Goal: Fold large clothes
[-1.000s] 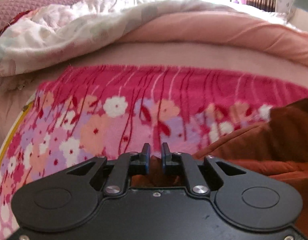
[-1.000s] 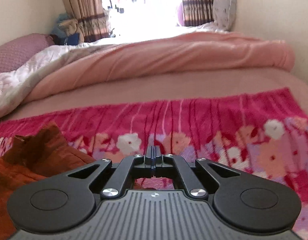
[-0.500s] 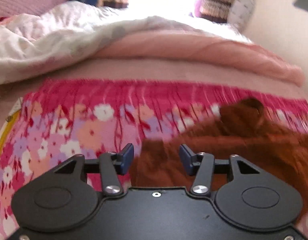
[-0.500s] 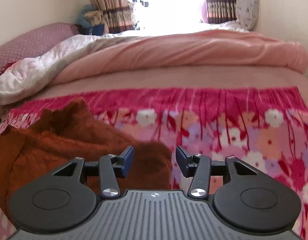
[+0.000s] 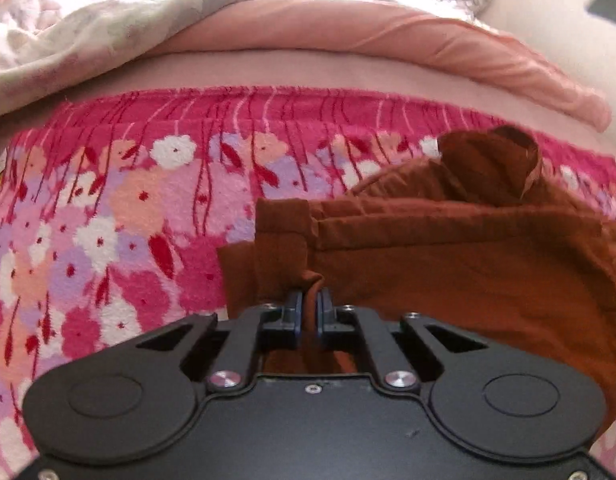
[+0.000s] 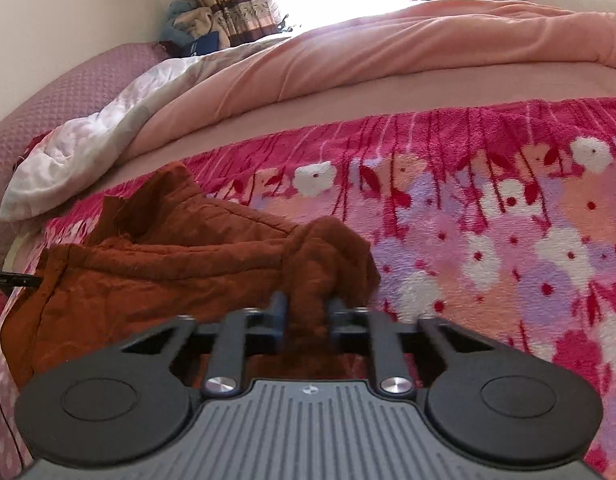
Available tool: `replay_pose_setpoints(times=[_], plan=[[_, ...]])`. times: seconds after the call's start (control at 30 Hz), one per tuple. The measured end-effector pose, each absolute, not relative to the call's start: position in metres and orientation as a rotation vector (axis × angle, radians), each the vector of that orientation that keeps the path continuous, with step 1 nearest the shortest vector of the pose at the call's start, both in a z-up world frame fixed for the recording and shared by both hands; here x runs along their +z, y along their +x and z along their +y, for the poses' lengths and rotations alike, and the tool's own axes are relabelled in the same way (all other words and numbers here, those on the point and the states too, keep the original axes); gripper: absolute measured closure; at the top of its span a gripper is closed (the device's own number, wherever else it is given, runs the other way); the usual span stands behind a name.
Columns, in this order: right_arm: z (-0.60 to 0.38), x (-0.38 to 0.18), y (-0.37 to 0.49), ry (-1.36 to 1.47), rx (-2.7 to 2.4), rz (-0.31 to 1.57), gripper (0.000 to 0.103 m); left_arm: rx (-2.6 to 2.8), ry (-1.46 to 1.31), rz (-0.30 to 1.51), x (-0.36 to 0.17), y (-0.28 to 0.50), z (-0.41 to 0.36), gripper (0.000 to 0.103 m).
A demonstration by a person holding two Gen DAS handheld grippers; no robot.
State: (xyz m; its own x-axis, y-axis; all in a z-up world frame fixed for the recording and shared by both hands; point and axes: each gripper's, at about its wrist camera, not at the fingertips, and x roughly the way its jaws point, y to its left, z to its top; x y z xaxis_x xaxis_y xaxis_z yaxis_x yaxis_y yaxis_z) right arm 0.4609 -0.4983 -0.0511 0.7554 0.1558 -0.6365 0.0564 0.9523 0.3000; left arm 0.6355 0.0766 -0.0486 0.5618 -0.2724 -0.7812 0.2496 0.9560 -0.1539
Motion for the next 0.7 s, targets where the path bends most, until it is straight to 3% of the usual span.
replay_pose_setpoints(times=[0.17, 0.47, 0.57, 0.7], plan=[[-0.5, -0.037, 0.455, 0.33, 0.045, 0.663, 0.096, -0.293, -0.111, 0.882, -0.038, 0.636, 0.086, 0.101], [-0.493, 0.013, 0.464, 0.295, 0.071, 0.502, 0.097, -0.242, -0.156, 0.757, -0.006, 0.641, 0.096, 0.102], [-0.491, 0.008, 0.48, 0.271, 0.045, 0.503, 0.097, -0.157, -0.071, 0.727, -0.019, 0.65, 0.091, 0.103], [-0.499, -0.031, 0.508, 0.322, 0.004, 0.611, 0.097, -0.111, -0.042, 0.857, -0.062, 0.673, 0.082, 0.103]])
